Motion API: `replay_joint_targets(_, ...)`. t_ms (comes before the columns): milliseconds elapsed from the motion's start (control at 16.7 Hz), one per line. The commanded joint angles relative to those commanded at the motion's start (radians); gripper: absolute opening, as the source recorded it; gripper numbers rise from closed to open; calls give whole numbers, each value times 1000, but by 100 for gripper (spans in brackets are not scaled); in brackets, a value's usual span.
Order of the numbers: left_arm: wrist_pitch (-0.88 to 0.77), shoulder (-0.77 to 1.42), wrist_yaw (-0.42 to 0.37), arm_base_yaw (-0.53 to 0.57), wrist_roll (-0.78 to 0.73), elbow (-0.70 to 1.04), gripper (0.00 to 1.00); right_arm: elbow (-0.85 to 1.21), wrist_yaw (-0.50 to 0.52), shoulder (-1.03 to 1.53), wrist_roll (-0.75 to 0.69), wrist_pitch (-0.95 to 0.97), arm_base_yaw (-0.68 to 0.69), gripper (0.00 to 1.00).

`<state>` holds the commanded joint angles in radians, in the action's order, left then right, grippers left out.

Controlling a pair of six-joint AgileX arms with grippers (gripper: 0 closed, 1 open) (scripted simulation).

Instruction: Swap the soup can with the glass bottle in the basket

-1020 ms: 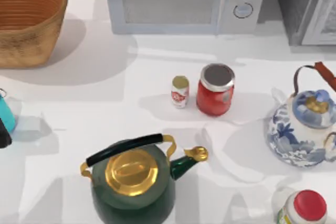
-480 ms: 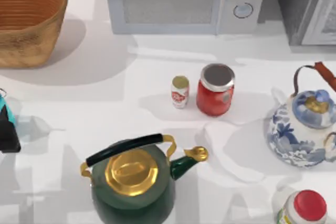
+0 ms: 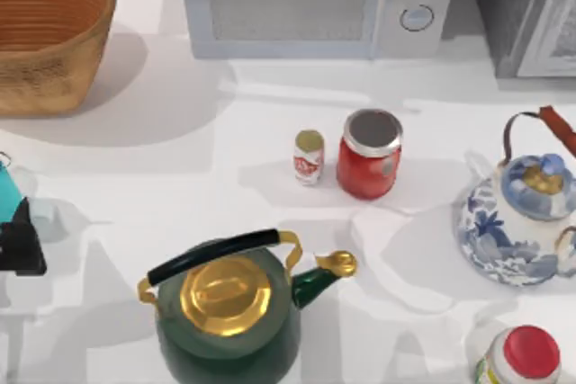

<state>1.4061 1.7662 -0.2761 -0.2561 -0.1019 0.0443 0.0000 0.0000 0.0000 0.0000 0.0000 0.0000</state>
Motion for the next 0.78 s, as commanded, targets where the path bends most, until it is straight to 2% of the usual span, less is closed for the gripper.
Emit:
replay_joint_targets(420,6,18,5,7,2,12,100,0,0,0,0,0,0,100)
replay_joint_targets(780,14,185,52,59,19,178,100,0,0,0,0,0,0,100)
